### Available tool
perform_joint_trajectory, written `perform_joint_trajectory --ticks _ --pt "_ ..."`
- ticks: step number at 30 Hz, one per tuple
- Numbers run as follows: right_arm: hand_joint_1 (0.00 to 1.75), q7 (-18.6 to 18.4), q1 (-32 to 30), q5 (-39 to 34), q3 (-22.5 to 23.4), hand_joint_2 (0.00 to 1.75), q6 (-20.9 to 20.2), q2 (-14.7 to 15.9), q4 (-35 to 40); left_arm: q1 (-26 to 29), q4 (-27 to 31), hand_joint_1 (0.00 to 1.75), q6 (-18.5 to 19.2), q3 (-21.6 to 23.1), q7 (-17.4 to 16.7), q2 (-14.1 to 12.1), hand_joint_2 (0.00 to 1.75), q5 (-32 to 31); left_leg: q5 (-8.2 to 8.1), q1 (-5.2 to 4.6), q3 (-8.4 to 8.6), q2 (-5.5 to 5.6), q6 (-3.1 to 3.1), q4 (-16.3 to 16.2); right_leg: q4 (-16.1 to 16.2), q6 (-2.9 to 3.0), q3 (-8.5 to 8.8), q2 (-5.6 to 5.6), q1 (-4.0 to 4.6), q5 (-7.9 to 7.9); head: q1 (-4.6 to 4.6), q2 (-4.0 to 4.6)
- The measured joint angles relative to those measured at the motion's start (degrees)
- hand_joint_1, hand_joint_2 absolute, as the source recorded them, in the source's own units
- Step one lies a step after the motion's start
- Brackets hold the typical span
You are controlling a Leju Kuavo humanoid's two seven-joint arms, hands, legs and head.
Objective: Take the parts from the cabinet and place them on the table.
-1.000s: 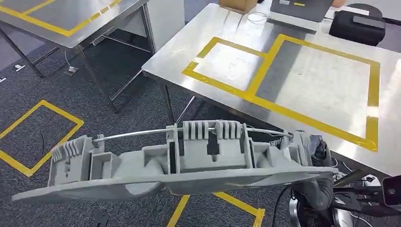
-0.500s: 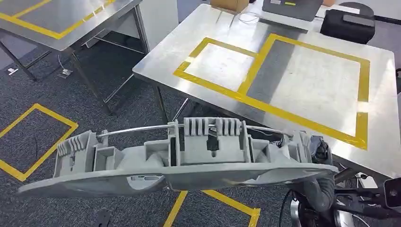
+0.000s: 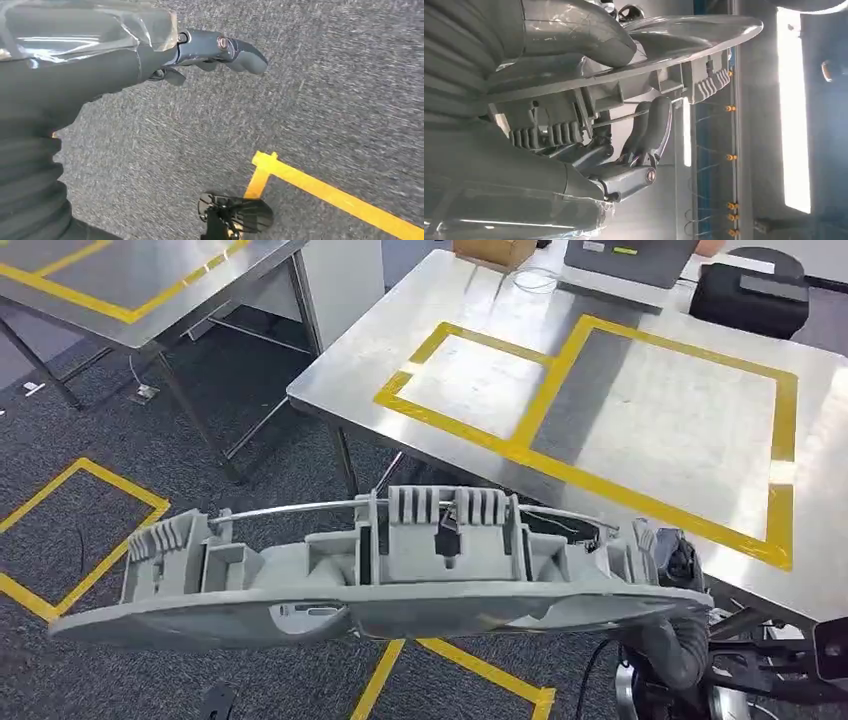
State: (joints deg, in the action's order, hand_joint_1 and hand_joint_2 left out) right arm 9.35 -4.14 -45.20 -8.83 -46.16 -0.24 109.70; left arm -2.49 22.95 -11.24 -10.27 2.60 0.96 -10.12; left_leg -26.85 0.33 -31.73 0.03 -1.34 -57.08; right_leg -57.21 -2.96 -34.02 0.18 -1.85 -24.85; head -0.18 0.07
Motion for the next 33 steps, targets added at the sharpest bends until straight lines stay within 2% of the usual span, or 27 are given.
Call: perform_joint_trajectory --ticks 2,3,4,5,7,8,9,10,11,13,14,15,16,18,19,20,22,23,24,25,26,27,28,29,30,31,33 --pt "1.75 0.0 -0.1 0.0 0.0 1.75 0.0 0.0 0.0 0.0 0.0 0.00 0.0 0.0 0.0 0.1 1.75 0.0 -0.28 0.33 0.28 -0.12 0.42 0.1 -0.1 0.90 -0.05 -0.14 0.44 -0.38 0.02 0.00" --pt "1.75 0.0 0.0 -0.1 0.0 1.75 0.0 0.0 0.0 0.0 0.0 0.00 0.0 0.0 0.0 0.1 1.75 0.0 -0.73 0.55 0.44 -0.22 0.80 0.0 0.0 1.39 0.33 -0.27 0.13 -0.49 0.02 0.00" --pt "1.75 0.0 -0.1 0.0 0.0 1.75 0.0 0.0 0.2 0.0 0.1 0.00 0.1 0.0 0.0 0.1 1.75 0.0 -1.18 0.83 0.11 -0.15 1.08 -1.1 0.1 1.82 1.00 -0.36 -0.08 -0.70 0.00 0.00" --pt "1.75 0.0 0.0 0.0 0.1 1.75 0.0 0.0 0.2 -0.1 0.1 0.00 0.1 0.0 0.0 0.1 1.75 0.0 -2.46 0.89 -1.03 -0.16 1.25 -4.0 0.1 2.35 1.48 -0.34 -0.01 -1.07 -0.20 0.00" --pt "1.75 0.0 -0.1 -0.1 0.1 1.75 0.0 -0.2 0.2 0.0 0.1 0.00 0.2 0.0 0.1 0.1 1.75 0.0 -6.33 0.89 -6.75 -0.14 1.61 -14.2 0.1 3.08 2.12 -0.37 0.35 -1.66 -0.17 0.00" --pt "1.75 0.0 -0.1 -0.1 0.1 1.75 0.0 -0.2 0.2 0.1 0.1 0.00 0.2 0.0 0.0 0.1 1.75 0.0 -7.35 0.89 -9.51 -0.14 1.61 -18.4 0.1 3.19 2.39 -0.48 0.54 -2.00 -0.17 0.00" --pt "1.75 0.0 -0.1 -0.1 0.1 1.75 0.0 -0.2 0.2 0.2 0.1 0.00 0.2 0.0 0.1 0.1 1.75 0.0 -6.99 0.88 -11.27 -0.14 1.52 -20.1 0.1 3.26 2.74 -0.68 0.72 -2.31 -0.15 0.00" --pt "1.75 0.0 -0.2 -0.1 0.1 1.75 0.0 -0.2 0.2 0.3 0.1 0.00 0.2 0.0 0.0 0.1 1.75 0.0 -4.83 0.83 -11.49 -0.14 1.17 -18.7 0.1 3.26 3.35 -0.91 0.94 -2.72 -0.15 0.00" --pt "1.75 0.0 -0.1 -0.1 0.1 1.75 0.0 -0.2 0.2 0.3 0.1 0.00 0.2 0.0 0.0 0.1 1.75 0.0 -1.59 0.70 -10.23 -0.10 0.61 -14.7 0.1 3.23 4.10 -1.05 1.13 -3.23 -0.17 0.00" --pt "1.75 0.0 -0.1 0.0 0.2 1.75 0.0 -0.2 0.4 0.3 0.1 0.00 0.2 0.0 0.0 0.0 1.75 -0.1 4.92 -0.04 -6.18 0.07 -1.22 -4.0 0.2 3.18 5.62 -1.15 1.47 -4.28 -0.15 0.00" --pt "1.75 0.0 -0.2 0.0 0.2 1.75 0.0 -0.3 0.4 0.2 0.1 0.00 0.2 0.0 0.0 -0.3 1.75 -0.1 3.74 -0.37 -5.22 -0.06 -2.04 -3.1 0.4 2.93 5.61 -1.19 1.47 -4.69 0.05 0.00" --pt "1.75 0.0 -0.1 0.0 0.2 1.75 0.0 -0.3 0.5 0.2 0.1 0.00 0.2 0.0 0.1 -0.2 1.75 -0.2 3.26 -0.60 -4.43 -0.17 -2.33 -1.8 0.4 2.50 5.67 -1.38 1.79 -4.97 0.02 0.00" --pt "1.75 0.0 -0.2 0.0 0.2 1.75 0.0 -0.4 0.5 0.1 0.1 0.00 0.2 0.0 0.0 -0.3 1.75 -0.2 2.81 -0.86 -4.30 -0.18 -2.53 -1.7 0.9 2.19 5.55 -1.32 1.48 -5.09 -0.02 0.00" --pt "1.75 -0.1 -0.5 0.1 0.3 1.75 0.0 -0.4 0.8 0.2 0.1 0.00 0.2 0.0 0.0 -0.3 1.75 -0.2 2.54 -1.04 -3.28 -0.09 -3.22 0.1 0.3 1.01 6.73 -1.10 1.50 -4.01 -0.09 0.00" --pt "1.75 -0.1 -0.4 0.1 0.3 1.75 0.0 -0.4 1.0 0.3 0.1 0.00 0.2 0.0 0.0 -0.2 1.75 -0.3 2.89 -0.35 -1.57 0.10 -3.00 1.2 -0.6 1.27 6.25 -0.96 1.37 -4.68 -0.20 -0.02" --pt "1.75 -0.1 -0.3 0.1 0.4 1.75 0.0 -0.4 1.0 0.2 0.2 0.00 0.2 0.0 0.1 -0.2 1.75 -0.4 2.80 -0.33 -0.77 0.10 -3.13 1.6 -3.0 1.20 5.17 -0.83 1.44 -4.83 0.05 0.04" --pt "1.75 -0.1 -0.2 0.1 0.6 1.75 0.1 -0.4 1.1 0.1 0.2 0.00 0.2 0.0 0.1 -0.1 1.75 -0.4 2.18 -0.33 -0.26 0.14 -3.17 1.6 -11.5 1.08 -0.59 -0.84 1.25 -6.46 0.05 0.00" --pt "1.75 -0.2 -0.4 0.1 0.6 1.75 0.1 -0.4 1.1 0.2 0.2 0.00 0.2 0.0 0.1 0.0 1.75 -0.4 1.71 -0.32 0.03 0.17 -3.04 1.6 -15.0 0.96 -3.58 -0.84 1.10 -8.34 0.09 0.00" --pt "1.75 -0.3 -0.6 0.2 0.6 1.75 0.2 -0.3 1.1 0.3 0.1 0.00 0.2 0.0 0.0 0.0 1.75 -0.5 1.22 -0.28 0.47 0.22 -2.85 1.6 -16.7 0.73 -5.59 -0.82 0.89 -9.51 0.04 0.00" --pt "1.75 -0.3 -0.7 0.3 0.6 1.75 0.2 -0.3 1.1 0.4 0.1 0.00 0.2 0.0 0.1 0.1 1.75 -0.5 0.65 -0.17 1.19 0.30 -2.57 1.6 -15.8 0.11 -6.33 -0.80 0.56 -9.34 0.07 0.00" --pt "1.75 -0.3 -0.7 0.3 0.6 1.75 0.2 -0.3 1.1 0.4 0.1 0.00 0.1 0.0 0.1 0.2 1.75 -0.4 0.02 -0.05 2.03 0.38 -2.29 1.6 -13.0 -0.74 -5.92 -0.73 0.25 -7.93 0.09 0.00" --pt "1.75 -0.3 -0.7 0.3 0.7 1.75 0.2 -0.3 1.1 0.4 0.1 0.00 0.1 0.0 0.0 0.3 1.75 -0.4 -0.67 0.12 2.95 0.42 -1.92 1.6 -8.6 -1.86 -4.77 -0.60 -0.11 -5.44 0.07 0.00" --pt "1.75 -0.4 -0.7 0.3 0.7 1.75 0.2 -0.3 1.1 0.4 0.1 0.00 0.1 0.0 0.0 0.4 1.75 -0.5 -1.55 0.26 3.94 0.44 -1.48 1.5 -3.1 -3.15 -3.28 -0.27 -0.54 -1.74 0.11 0.00" --pt "1.75 -0.4 -0.8 0.3 0.7 1.75 0.2 -0.2 1.1 0.5 0.1 0.00 0.0 0.0 0.0 0.3 1.75 -0.5 -2.39 -0.06 3.87 0.41 -0.86 1.3 -0.3 -3.86 -2.65 0.69 -0.80 2.78 0.33 0.00" --pt "1.75 -0.5 -0.8 0.3 0.7 1.75 0.2 -0.2 1.0 0.5 0.2 0.00 -0.1 0.0 -0.1 0.2 1.75 -0.6 -3.03 -0.08 4.48 0.40 -0.55 1.1 -0.1 -1.51 -2.94 0.83 -0.27 1.25 0.22 0.00" --pt "1.75 -0.6 -0.9 0.3 0.7 1.75 0.2 -0.3 1.2 0.4 0.2 0.00 -0.2 0.0 -0.2 0.3 1.75 -0.7 -3.34 -0.18 4.26 0.20 -0.13 1.2 -0.3 -0.18 -2.46 0.33 0.01 1.68 0.00 0.00" --pt "1.75 -0.7 -0.9 0.3 0.8 1.75 0.2 -0.2 1.4 0.3 0.3 0.00 -0.2 0.0 -0.3 0.3 1.75 -0.8 -3.22 0.12 4.67 0.10 0.18 0.5 -0.3 0.88 -2.21 -0.04 -0.08 1.29 -0.04 0.00"
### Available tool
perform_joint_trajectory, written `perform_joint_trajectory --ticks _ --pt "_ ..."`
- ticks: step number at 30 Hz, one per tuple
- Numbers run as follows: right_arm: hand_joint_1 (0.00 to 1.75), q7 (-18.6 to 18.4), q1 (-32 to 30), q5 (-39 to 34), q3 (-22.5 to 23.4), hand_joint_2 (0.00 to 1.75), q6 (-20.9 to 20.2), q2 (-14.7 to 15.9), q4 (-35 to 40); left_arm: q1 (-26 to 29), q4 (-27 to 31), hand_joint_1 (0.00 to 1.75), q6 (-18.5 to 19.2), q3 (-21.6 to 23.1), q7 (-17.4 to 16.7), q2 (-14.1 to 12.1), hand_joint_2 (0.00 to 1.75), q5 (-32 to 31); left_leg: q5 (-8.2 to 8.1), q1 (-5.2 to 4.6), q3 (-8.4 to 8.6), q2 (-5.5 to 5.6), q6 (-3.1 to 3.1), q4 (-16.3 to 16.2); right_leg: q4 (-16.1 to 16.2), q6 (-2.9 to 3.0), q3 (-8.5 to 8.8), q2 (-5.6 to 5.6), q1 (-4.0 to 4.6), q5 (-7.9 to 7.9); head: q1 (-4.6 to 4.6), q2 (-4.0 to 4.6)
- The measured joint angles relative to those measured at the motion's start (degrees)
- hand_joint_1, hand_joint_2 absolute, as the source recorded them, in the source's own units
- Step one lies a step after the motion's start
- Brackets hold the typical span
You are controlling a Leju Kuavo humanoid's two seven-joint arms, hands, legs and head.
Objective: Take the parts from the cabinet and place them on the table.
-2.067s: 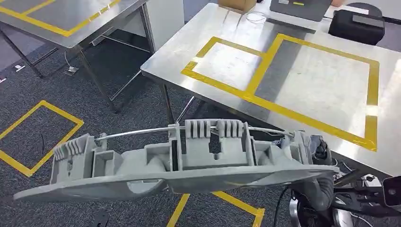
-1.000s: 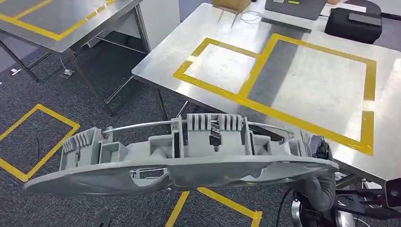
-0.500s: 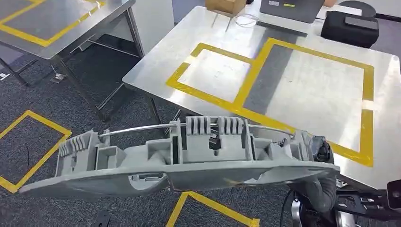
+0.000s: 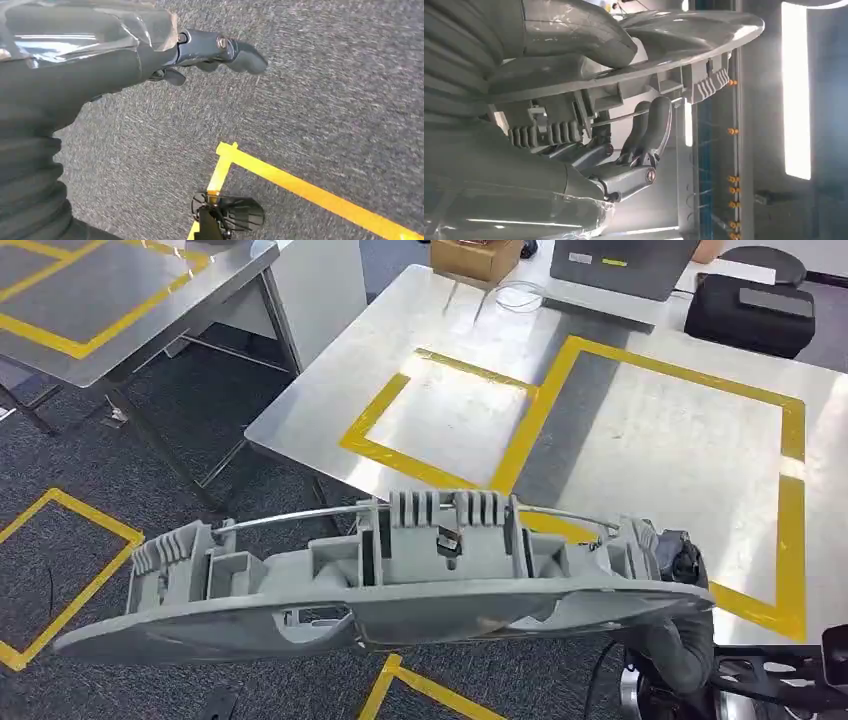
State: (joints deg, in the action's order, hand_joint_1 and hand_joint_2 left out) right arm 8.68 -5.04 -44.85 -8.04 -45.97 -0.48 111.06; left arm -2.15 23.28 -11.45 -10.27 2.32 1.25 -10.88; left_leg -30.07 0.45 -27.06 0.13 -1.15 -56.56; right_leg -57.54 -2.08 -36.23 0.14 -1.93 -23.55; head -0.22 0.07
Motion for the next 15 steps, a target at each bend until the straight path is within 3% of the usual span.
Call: perform_joint_trajectory --ticks 1,2,3,4,5,6,7,8,9,10,11,12,15 --pt "1.75 0.0 -0.1 0.0 0.0 1.75 -0.1 -0.2 0.1 -0.1 0.1 0.00 0.0 0.0 -0.1 0.0 1.75 -0.1 0.32 0.32 -1.14 -0.07 0.22 -1.8 0.1 0.56 0.91 -0.16 -0.26 -0.34 -0.13 0.00" --pt "1.75 0.0 0.0 0.0 0.0 1.75 -0.1 -0.2 0.2 -0.1 0.2 0.00 0.0 0.0 -0.1 0.2 1.75 -0.1 1.32 0.42 -2.94 -0.09 0.49 -5.7 0.2 1.12 1.66 -0.13 -0.17 -0.88 0.02 0.00" --pt "1.75 0.0 0.0 0.0 0.0 1.75 -0.1 -0.2 0.2 -0.2 0.2 0.00 0.0 0.0 -0.1 0.2 1.75 -0.2 1.08 0.51 -5.82 -0.08 0.71 -10.3 0.2 1.82 2.21 -0.16 0.02 -1.43 -0.16 0.00" --pt "1.75 0.0 0.0 0.0 0.0 1.75 -0.2 -0.3 0.2 -0.1 0.2 0.00 0.0 0.0 -0.1 0.1 1.75 -0.2 -0.43 0.52 -8.76 -0.08 0.99 -14.4 0.2 1.96 2.75 -0.22 0.18 -2.04 -0.13 0.00" --pt "1.75 0.0 -0.1 0.0 0.1 1.75 -0.2 -0.3 0.2 0.1 0.2 0.00 0.0 0.0 -0.1 0.0 1.75 -0.2 -3.19 0.53 -11.44 -0.08 1.17 -17.5 0.1 2.08 3.39 -0.25 0.33 -2.32 -0.13 0.00" --pt "1.75 0.0 -0.1 0.0 0.1 1.75 -0.2 -0.3 0.2 0.2 0.2 0.00 0.0 0.0 -0.1 0.0 1.75 -0.2 -5.33 0.53 -13.40 -0.08 1.21 -18.9 0.1 2.13 4.06 -0.47 0.51 -2.83 -0.15 0.00" --pt "1.75 0.0 -0.1 0.0 0.1 1.75 -0.2 -0.4 0.2 0.2 0.2 0.00 0.0 0.0 -0.1 0.1 1.75 -0.2 -5.80 0.52 -14.36 -0.08 1.10 -18.4 0.1 2.17 4.75 -0.68 0.66 -3.33 -0.15 0.00" --pt "1.75 0.0 -0.1 0.0 0.1 1.75 -0.2 -0.4 0.2 0.2 0.2 0.00 0.0 0.0 -0.1 0.0 1.75 -0.3 -4.62 0.49 -14.35 -0.07 0.74 -15.9 0.2 2.14 5.58 -0.84 0.87 -3.93 -0.13 0.00" --pt "1.75 -0.1 -0.1 0.0 0.1 1.75 -0.2 -0.4 0.2 0.2 0.2 0.00 0.0 0.0 -0.1 0.0 1.75 -0.4 -1.46 0.27 -13.48 -0.06 0.10 -11.7 0.2 2.12 6.40 -0.91 1.08 -4.54 -0.13 0.00" --pt "1.75 -0.1 0.0 0.0 0.1 1.75 -0.2 -0.4 0.2 0.2 0.2 0.00 0.0 0.0 -0.1 0.0 1.75 -0.4 2.76 -0.03 -12.23 -0.04 -0.61 -6.9 0.2 2.10 7.14 -0.96 1.30 -5.05 -0.13 0.00" --pt "1.75 -0.1 0.0 0.0 0.1 1.75 -0.3 -0.4 0.2 0.3 0.2 0.00 0.0 -0.1 -0.1 -0.2 1.75 -0.4 7.74 -0.61 -11.23 -0.03 -1.79 -2.2 0.4 2.09 7.34 -1.02 1.25 -5.55 -0.11 0.00" --pt "1.75 -0.1 0.1 0.0 0.1 1.75 -0.3 -0.5 0.1 0.4 0.2 0.00 0.0 -0.2 -0.1 -0.5 1.75 -0.3 8.29 -0.96 -11.64 0.86 -2.20 -2.5 0.2 1.75 7.81 -1.29 1.70 -5.92 0.31 0.00" --pt "1.75 -0.2 0.2 0.0 -0.2 1.75 -0.6 -0.7 0.2 0.5 0.3 0.00 0.0 -0.5 0.0 -0.6 1.75 -0.3 8.64 -1.40 -10.78 0.85 -2.58 -1.7 1.1 1.12 7.70 -1.81 1.30 -6.26 -0.04 0.00"
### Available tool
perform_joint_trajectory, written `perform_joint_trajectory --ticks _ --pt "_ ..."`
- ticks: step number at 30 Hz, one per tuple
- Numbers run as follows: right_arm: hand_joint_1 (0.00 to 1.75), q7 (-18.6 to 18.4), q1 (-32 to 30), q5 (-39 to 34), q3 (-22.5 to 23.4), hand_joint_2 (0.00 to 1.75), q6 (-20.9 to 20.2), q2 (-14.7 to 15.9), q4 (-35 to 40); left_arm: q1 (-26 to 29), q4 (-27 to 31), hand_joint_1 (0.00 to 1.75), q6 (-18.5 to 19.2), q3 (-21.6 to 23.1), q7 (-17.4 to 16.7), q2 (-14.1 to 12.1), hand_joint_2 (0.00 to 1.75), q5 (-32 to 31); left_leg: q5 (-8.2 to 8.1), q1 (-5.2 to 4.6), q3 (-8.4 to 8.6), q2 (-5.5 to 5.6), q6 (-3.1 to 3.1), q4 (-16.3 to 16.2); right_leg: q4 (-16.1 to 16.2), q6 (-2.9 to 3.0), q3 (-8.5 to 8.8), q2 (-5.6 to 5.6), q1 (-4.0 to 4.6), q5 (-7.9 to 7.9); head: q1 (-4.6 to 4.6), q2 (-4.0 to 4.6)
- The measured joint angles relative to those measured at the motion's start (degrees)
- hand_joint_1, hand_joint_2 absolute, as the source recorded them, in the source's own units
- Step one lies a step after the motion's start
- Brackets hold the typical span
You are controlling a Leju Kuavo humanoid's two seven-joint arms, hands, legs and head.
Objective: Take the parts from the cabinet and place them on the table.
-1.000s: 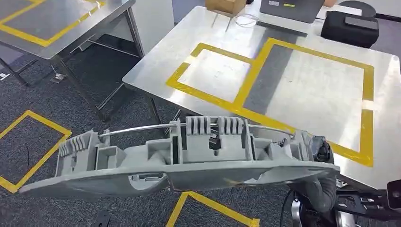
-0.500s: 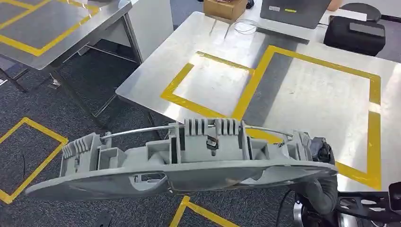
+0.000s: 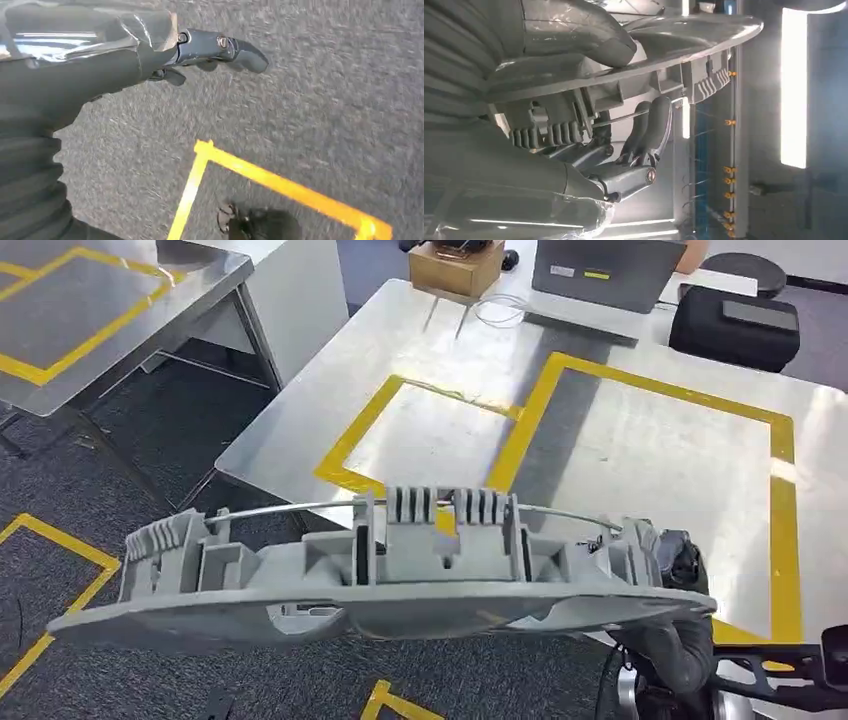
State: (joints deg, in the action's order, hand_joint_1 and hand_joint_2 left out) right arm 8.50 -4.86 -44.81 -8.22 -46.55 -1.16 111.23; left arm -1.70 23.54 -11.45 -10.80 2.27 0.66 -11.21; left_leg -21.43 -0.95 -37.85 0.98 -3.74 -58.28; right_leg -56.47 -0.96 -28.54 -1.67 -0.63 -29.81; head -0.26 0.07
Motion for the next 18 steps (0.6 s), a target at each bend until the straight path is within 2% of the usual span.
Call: perform_joint_trajectory --ticks 1,2,3,5,6,7,8,9,10,11,12,13,15,16,17,18 --pt "1.75 0.0 0.1 0.0 -0.1 1.75 -0.2 0.0 0.1 0.0 0.2 0.00 0.0 0.0 0.0 0.0 1.75 0.0 0.14 0.29 0.93 -0.21 0.03 1.4 0.4 -0.35 0.62 -0.03 0.52 -0.31 0.00 0.00" --pt "1.75 0.0 0.2 0.0 -0.1 1.75 -0.3 0.0 0.3 0.1 0.3 0.00 0.0 -0.1 0.0 0.2 1.75 0.0 0.36 0.57 1.87 -0.52 0.12 2.5 -0.7 -0.25 0.37 0.50 0.35 -1.02 0.04 0.00" --pt "1.75 0.0 0.6 0.0 -0.2 1.75 -0.5 0.0 0.3 0.0 0.3 0.00 0.0 -0.1 0.1 0.2 1.75 0.0 0.25 0.74 2.30 -0.73 -0.11 2.8 -3.6 -0.06 -1.23 0.72 0.32 -2.20 0.19 0.00" --pt "1.75 0.0 0.9 0.0 -0.2 1.75 -0.6 0.0 0.3 0.0 0.3 0.00 0.0 -0.1 0.1 0.6 1.75 0.0 -0.19 0.72 2.40 -1.13 -0.29 2.8 -13.5 0.07 -7.52 0.79 0.02 -5.39 0.17 0.00" --pt "1.75 0.0 0.8 0.0 -0.2 1.75 -0.6 0.1 0.3 0.1 0.3 0.00 0.0 -0.1 0.1 0.7 1.75 0.0 -0.39 0.72 2.40 -1.34 -0.25 2.8 -17.4 -0.21 -10.21 0.81 -0.12 -6.17 0.15 0.00" --pt "1.75 0.0 0.7 0.0 -0.2 1.75 -0.6 0.2 0.3 0.2 0.3 0.00 0.0 -0.1 0.1 0.8 1.75 0.0 -0.60 0.76 2.48 -1.60 -0.11 2.7 -18.7 -0.77 -11.76 0.87 -0.29 -5.74 0.17 0.00" --pt "1.75 0.0 0.7 0.0 -0.2 1.75 -0.6 0.2 0.3 0.3 0.3 0.00 0.0 -0.1 0.1 0.9 1.75 0.0 -0.87 0.83 2.69 -1.81 0.05 2.6 -17.0 -1.67 -11.68 1.03 -0.53 -4.03 0.17 0.00" --pt "1.75 0.0 0.6 0.0 -0.2 1.75 -0.8 0.2 0.3 0.5 0.3 0.00 0.0 -0.1 0.1 1.1 1.75 0.0 -1.23 0.98 2.98 -2.04 0.32 2.4 -13.0 -2.62 -10.29 1.34 -0.80 -1.55 0.17 0.00" --pt "1.75 0.0 0.6 -0.1 -0.2 1.75 -0.8 0.2 0.3 0.6 0.3 0.00 0.0 -0.1 0.1 1.2 1.75 0.1 -1.77 1.13 3.26 -2.33 0.70 1.9 -6.9 -3.54 -7.78 2.34 -1.00 1.53 0.17 0.00" --pt "1.75 0.0 0.7 -0.1 -0.2 1.75 -1.0 0.2 0.3 0.8 0.3 0.00 0.0 -0.2 0.1 1.2 1.75 0.2 -2.35 1.11 3.34 -2.56 1.10 1.3 -2.2 -3.99 -5.78 4.50 -1.10 3.62 0.24 0.00" --pt "1.75 0.0 0.6 -0.2 -0.2 1.75 -1.4 0.2 0.2 0.9 0.3 0.00 0.0 -0.4 0.1 1.1 1.75 0.2 -3.10 0.62 3.28 -2.83 1.69 0.4 -1.6 -3.33 -5.73 5.15 -0.71 3.58 0.24 0.00" --pt "1.75 0.0 0.6 -0.2 -0.3 1.75 -1.6 0.2 0.2 1.1 0.3 0.00 -0.1 -0.5 0.1 1.2 1.75 0.2 -3.39 0.61 3.31 -3.13 1.98 0.3 -1.6 -2.08 -5.35 3.96 -0.73 3.56 0.18 0.00" --pt "1.75 0.0 0.6 -0.2 -0.3 1.75 -1.8 0.3 0.2 1.5 0.3 0.00 -0.1 -0.9 0.1 1.3 1.75 0.3 -3.45 0.82 3.71 -4.08 2.21 0.5 -1.6 -1.03 -5.40 3.13 -0.46 3.62 0.17 0.00" --pt "1.75 0.0 0.6 -0.4 -0.5 1.75 -1.8 0.3 0.2 1.6 0.3 0.00 -0.1 -0.9 0.1 1.4 1.75 0.3 -3.69 0.94 3.78 -4.55 2.48 0.3 -1.4 -0.59 -5.25 2.57 -0.88 3.82 0.22 0.00" --pt "1.75 0.0 0.6 -0.5 -0.6 1.75 -1.8 0.3 0.2 1.7 0.4 0.00 -0.1 -1.0 0.2 1.4 1.75 0.3 -4.46 1.30 3.34 -3.36 3.05 -0.4 -1.4 -0.43 -5.07 2.05 -1.19 3.89 0.17 0.00" --pt "1.75 0.0 0.7 -0.5 -0.7 1.75 -1.9 0.3 0.2 1.8 0.4 0.00 -0.2 -1.1 0.2 1.5 1.75 0.3 -6.21 1.45 2.62 -2.28 3.32 -2.6 -1.4 -0.02 -4.93 1.70 -1.21 3.88 0.11 0.00"
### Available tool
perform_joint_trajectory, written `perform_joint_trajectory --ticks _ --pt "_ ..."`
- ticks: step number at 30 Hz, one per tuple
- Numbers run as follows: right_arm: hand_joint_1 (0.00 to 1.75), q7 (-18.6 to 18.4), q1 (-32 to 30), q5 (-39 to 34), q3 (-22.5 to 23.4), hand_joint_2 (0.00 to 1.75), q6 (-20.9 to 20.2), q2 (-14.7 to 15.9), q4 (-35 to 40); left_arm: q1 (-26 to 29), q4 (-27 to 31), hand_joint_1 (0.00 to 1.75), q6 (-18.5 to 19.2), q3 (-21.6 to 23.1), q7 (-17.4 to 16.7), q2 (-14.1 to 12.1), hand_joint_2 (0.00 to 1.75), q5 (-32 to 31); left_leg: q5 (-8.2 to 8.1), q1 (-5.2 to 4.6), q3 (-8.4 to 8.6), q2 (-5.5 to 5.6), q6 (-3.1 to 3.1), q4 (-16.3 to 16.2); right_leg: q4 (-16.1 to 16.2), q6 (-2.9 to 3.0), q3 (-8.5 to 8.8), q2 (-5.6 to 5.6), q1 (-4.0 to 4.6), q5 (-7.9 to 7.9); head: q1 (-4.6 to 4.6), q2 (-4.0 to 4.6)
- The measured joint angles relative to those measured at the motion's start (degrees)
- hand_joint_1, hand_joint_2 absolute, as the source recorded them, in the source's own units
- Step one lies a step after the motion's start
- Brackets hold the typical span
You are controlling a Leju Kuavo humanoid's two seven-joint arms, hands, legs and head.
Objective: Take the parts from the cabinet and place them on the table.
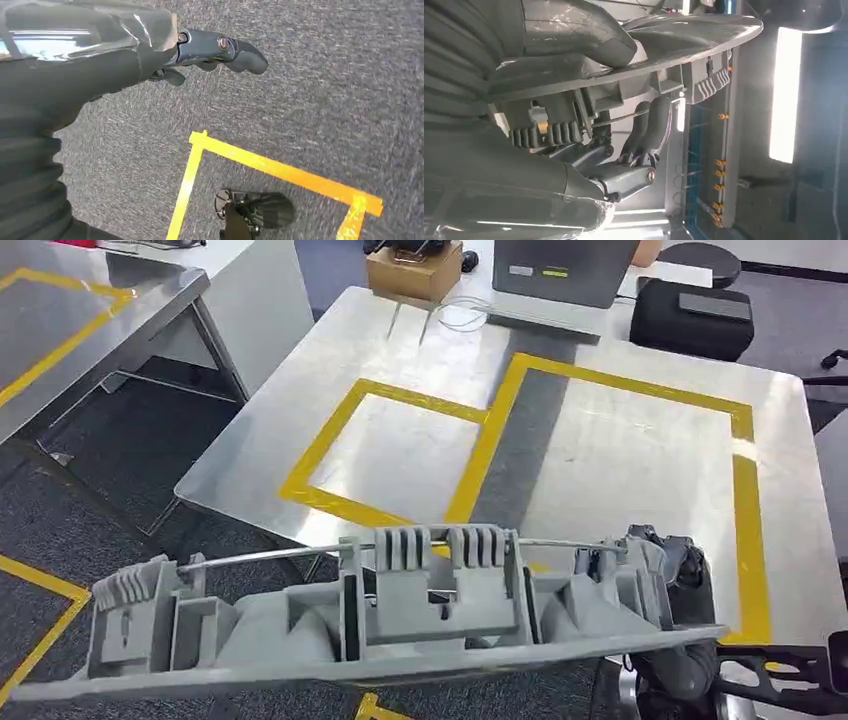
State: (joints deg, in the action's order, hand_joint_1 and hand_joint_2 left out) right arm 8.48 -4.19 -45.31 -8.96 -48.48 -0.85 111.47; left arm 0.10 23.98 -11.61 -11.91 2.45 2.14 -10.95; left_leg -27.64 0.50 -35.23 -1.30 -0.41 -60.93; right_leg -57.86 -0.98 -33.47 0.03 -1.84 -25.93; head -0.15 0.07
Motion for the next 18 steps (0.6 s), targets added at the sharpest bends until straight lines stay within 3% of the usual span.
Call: perform_joint_trajectory --ticks 1,3,4,5,6,7,8,9,10,13,14,15,16,18 --pt "1.75 0.0 0.0 0.0 -0.2 1.75 -0.1 0.0 0.0 0.1 0.0 0.00 0.0 -0.2 0.0 0.0 1.75 0.0 -2.20 0.09 -1.62 0.61 0.26 -3.9 0.0 0.29 0.06 -0.35 0.02 -0.05 0.02 0.00" --pt "1.75 0.0 0.0 -0.1 -0.3 1.75 -0.3 0.0 -0.1 0.6 0.0 0.00 0.0 -0.4 0.1 0.0 1.75 0.1 -5.73 0.16 -5.80 0.83 0.68 -12.7 0.0 0.47 0.07 -1.44 0.19 -0.10 0.02 0.00" --pt "1.75 0.0 -0.1 -0.1 -0.4 1.75 -0.4 0.0 -0.1 0.9 0.0 0.00 0.0 -0.4 0.1 0.1 1.75 0.1 -5.92 0.19 -6.94 0.83 0.67 -14.6 0.0 0.47 0.07 -2.09 0.23 -0.10 0.02 0.00" --pt "1.75 0.0 -0.1 -0.1 -0.4 1.75 -0.6 0.1 -0.1 1.1 0.0 0.00 0.0 -0.6 0.2 0.2 1.75 0.2 -4.78 0.20 -6.65 0.85 0.49 -13.7 0.0 0.46 0.15 -2.74 0.26 -0.11 0.02 0.00" --pt "1.75 0.0 -0.2 -0.2 -0.4 1.75 -0.7 0.1 -0.1 1.3 0.0 0.00 0.0 -0.7 0.3 0.2 1.75 0.2 -2.70 0.20 -5.26 1.08 0.21 -10.5 0.0 0.46 0.26 -3.38 0.30 -0.11 0.00 0.00" --pt "1.75 0.0 -0.2 -0.2 -0.5 1.75 -0.7 0.1 -0.1 1.3 0.0 0.00 0.0 -0.7 0.4 0.2 1.75 0.2 -0.10 0.20 -2.93 1.58 -0.19 -5.7 0.0 0.45 0.42 -4.06 0.34 -0.12 0.02 0.00" --pt "1.75 0.0 -0.2 -0.2 -0.5 1.75 -0.7 0.1 -0.1 1.4 0.0 0.00 0.0 -0.8 0.5 0.2 1.75 0.2 2.40 0.17 -0.30 3.03 -0.78 -0.3 0.0 0.44 0.55 -4.63 0.35 -0.12 0.02 0.00" --pt "1.75 0.0 -0.2 -0.3 -0.5 1.75 -0.7 0.1 -0.1 1.4 0.0 0.00 0.0 -0.9 0.7 0.1 1.75 0.2 1.83 0.31 0.97 5.56 -1.39 2.0 0.0 0.38 0.48 -5.11 0.27 -0.10 0.11 0.00" --pt "1.75 0.0 0.0 -0.3 -0.7 1.75 -0.7 0.1 -0.1 1.6 0.0 0.00 0.0 -1.0 0.8 0.2 1.75 0.2 1.91 0.10 1.10 5.39 -1.61 2.6 0.0 0.13 0.21 -5.72 0.61 -0.15 0.09 0.00" --pt "1.75 0.1 -0.5 -0.3 -0.8 1.75 -0.8 0.2 -0.1 1.9 0.1 0.00 -0.2 -1.3 0.8 0.2 1.75 0.3 1.88 -0.32 1.79 4.04 -2.09 2.9 0.7 -1.04 0.01 -7.11 0.08 0.29 -0.28 0.00" --pt "1.75 0.1 -0.6 -0.3 -0.8 1.75 -0.8 0.3 -0.1 1.9 0.2 0.00 -0.2 -1.3 0.9 0.5 1.75 0.3 2.76 0.59 2.48 3.02 -2.44 4.7 0.1 -1.19 -0.07 -6.59 0.34 0.05 -0.24 0.00" --pt "1.75 0.1 -0.7 -0.3 -0.8 1.75 -0.8 0.5 0.0 2.0 0.2 0.00 -0.2 -1.4 0.9 0.6 1.75 0.3 2.97 0.19 3.00 2.59 -2.63 5.3 -1.4 -1.04 -0.97 -3.62 0.88 -0.84 -0.09 0.00" --pt "1.75 0.1 -0.6 -0.3 -0.9 1.75 -0.8 0.6 -0.1 2.1 0.2 0.00 -0.3 -1.5 1.0 0.7 1.75 0.3 3.11 0.12 3.07 1.94 -2.93 5.4 -5.3 -0.61 -3.02 -1.86 0.82 -2.83 0.15 0.00" --pt "1.75 0.1 -0.8 -0.4 -0.9 1.75 -0.7 0.7 -0.2 2.6 0.2 0.00 -0.6 -1.7 1.0 1.0 1.75 0.4 3.02 -0.18 2.96 1.01 -2.97 5.3 -14.0 -0.31 -7.40 -0.89 0.68 -6.19 0.13 0.00"
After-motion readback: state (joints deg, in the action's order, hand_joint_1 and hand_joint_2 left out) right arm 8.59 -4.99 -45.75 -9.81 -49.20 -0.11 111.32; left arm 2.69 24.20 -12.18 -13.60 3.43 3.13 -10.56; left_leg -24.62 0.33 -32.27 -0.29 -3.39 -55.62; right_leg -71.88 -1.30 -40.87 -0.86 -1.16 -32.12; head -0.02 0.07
